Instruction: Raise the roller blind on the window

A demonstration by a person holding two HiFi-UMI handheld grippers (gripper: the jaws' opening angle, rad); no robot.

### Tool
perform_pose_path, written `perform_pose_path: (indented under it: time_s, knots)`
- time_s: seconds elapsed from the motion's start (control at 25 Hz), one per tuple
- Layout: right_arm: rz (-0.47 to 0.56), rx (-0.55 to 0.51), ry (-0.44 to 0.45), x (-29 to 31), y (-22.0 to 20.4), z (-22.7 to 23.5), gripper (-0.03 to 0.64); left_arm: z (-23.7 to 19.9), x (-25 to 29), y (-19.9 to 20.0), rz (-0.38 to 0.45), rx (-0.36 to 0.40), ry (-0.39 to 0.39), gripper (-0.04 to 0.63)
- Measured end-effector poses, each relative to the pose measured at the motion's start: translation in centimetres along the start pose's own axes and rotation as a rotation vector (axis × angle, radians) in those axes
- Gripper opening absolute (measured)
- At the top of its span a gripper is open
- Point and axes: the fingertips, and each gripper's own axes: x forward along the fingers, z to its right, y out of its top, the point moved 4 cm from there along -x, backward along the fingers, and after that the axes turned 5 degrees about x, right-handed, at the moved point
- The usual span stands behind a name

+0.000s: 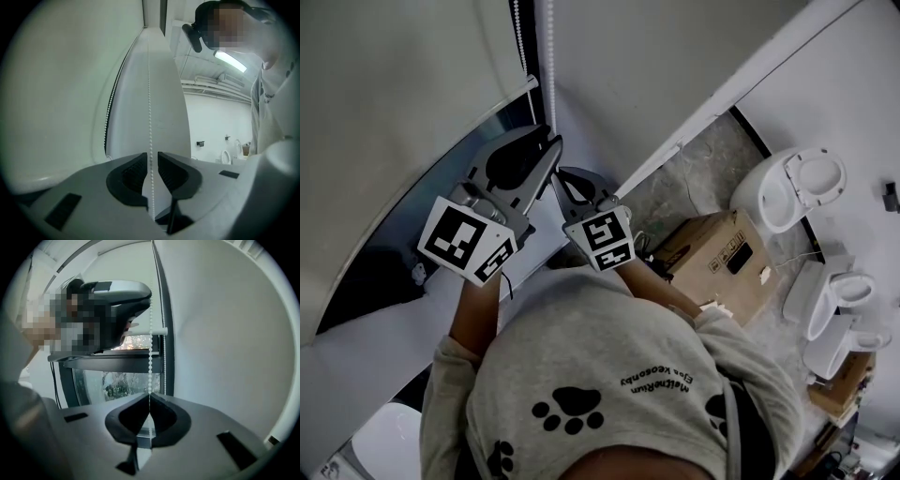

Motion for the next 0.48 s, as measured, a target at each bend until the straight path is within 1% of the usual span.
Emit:
perform_pose_path:
  time_s: [0.2,0.36,0.48]
  knots:
    - [-0.039,-0.004,0.006,0.4,-1.9,-0.1,0.009,-0.1,0.3,0.7,0.007,0.011,0.001,0.076]
    - [-0.063,-0.014,0.007,0.8,-3.1,-0.1,0.009,-0.3,0.5,1.4,0.013,0.030,-0.002,0.040]
    - [-0.065,-0.018,0.010,0.9,-3.1,-0.2,0.009,-0.4,0.7,1.7,0.008,0.037,-0.009,0.035]
